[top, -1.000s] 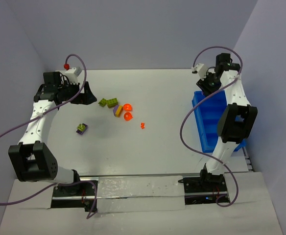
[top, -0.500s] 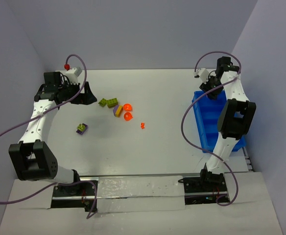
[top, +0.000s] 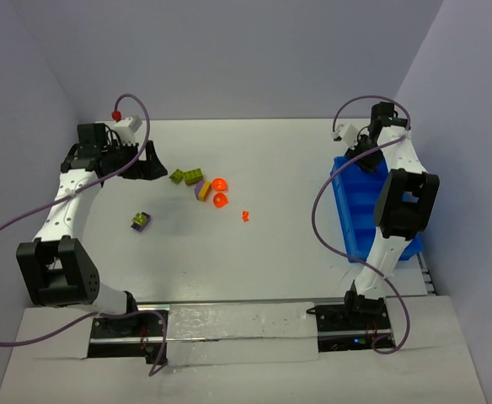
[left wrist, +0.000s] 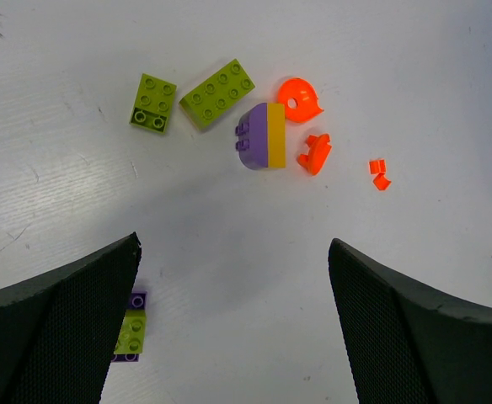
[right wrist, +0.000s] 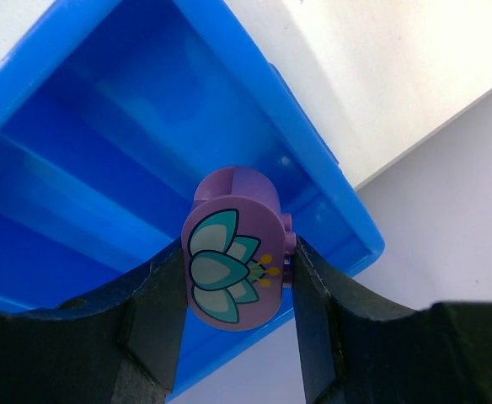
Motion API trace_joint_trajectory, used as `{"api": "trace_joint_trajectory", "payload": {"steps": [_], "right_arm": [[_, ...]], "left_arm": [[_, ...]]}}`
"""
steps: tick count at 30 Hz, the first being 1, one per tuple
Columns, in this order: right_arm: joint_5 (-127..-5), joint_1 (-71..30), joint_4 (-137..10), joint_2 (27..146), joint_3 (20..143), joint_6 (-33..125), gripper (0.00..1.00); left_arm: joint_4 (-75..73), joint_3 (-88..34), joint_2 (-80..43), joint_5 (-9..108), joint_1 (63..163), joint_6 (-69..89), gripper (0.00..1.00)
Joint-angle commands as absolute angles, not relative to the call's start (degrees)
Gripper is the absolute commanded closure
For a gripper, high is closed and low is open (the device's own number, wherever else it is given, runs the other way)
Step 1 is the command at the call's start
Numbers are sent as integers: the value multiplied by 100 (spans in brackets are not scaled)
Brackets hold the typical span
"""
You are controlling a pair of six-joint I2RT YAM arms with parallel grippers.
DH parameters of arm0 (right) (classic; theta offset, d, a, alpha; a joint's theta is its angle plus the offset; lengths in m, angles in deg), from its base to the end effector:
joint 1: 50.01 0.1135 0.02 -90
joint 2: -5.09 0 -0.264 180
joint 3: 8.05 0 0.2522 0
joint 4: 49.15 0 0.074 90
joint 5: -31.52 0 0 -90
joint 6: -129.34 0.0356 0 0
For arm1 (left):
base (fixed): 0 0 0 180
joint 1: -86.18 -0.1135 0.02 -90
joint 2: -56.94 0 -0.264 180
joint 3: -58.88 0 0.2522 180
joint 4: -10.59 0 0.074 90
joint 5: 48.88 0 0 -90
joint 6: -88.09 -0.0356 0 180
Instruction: Sort the legos into containers by color
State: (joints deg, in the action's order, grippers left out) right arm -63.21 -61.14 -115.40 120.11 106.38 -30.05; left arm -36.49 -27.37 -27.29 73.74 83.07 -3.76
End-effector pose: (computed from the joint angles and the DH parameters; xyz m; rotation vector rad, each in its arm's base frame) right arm 0.4194 -0.0795 0.2495 -1.3675 2.4057 -0.2792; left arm 0.3195 -0.0019 0.3114 0.2494 2.2701 -0.6222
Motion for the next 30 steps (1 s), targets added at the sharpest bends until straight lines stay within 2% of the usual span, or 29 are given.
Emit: {"api": "trace_joint_trajectory", "payload": {"steps": [1, 5, 11, 15, 16, 18, 19, 22, 30], "right_arm": [[-6226, -6127, -11301, 12058, 10608, -3159, 44], [-6178, -6126, -11202, 11981, 10484, -3201, 35], [-6172, -6117, -11106, 11870, 10464, -3216, 29], [-6687, -6105, -11582, 11617, 10794, -2899, 27], [-6928, -6081, -11643, 11382, 10865, -2740, 22], [-7389, -5985, -11663, 10980, 10873, -2315, 2], [-7563, -5876, -11650, 10785, 10860, -2062, 0], [-7994, -5547, -11564, 10416, 10773, -1354, 0], [-8959, -4596, -11003, 9685, 10196, 819, 0]], "left_arm": [[-3526, -2979, -2666, 7382, 8302, -323, 1], [-3539, -2992, -2631, 7279, 8302, -340, 1], [-3572, -2942, -2522, 7151, 8302, -389, 1], [-3699, -2805, -2358, 6912, 8298, -501, 1], [-3732, -2716, -2274, 6735, 8293, -557, 1], [-3880, -2540, -2137, 6300, 8301, -809, 1], [-4030, -2470, -2099, 6076, 8296, -909, 1], [-4286, -2248, -2046, 5567, 8286, -1243, 2], [-4757, -1708, -2032, 4707, 8284, -1561, 14]]}}
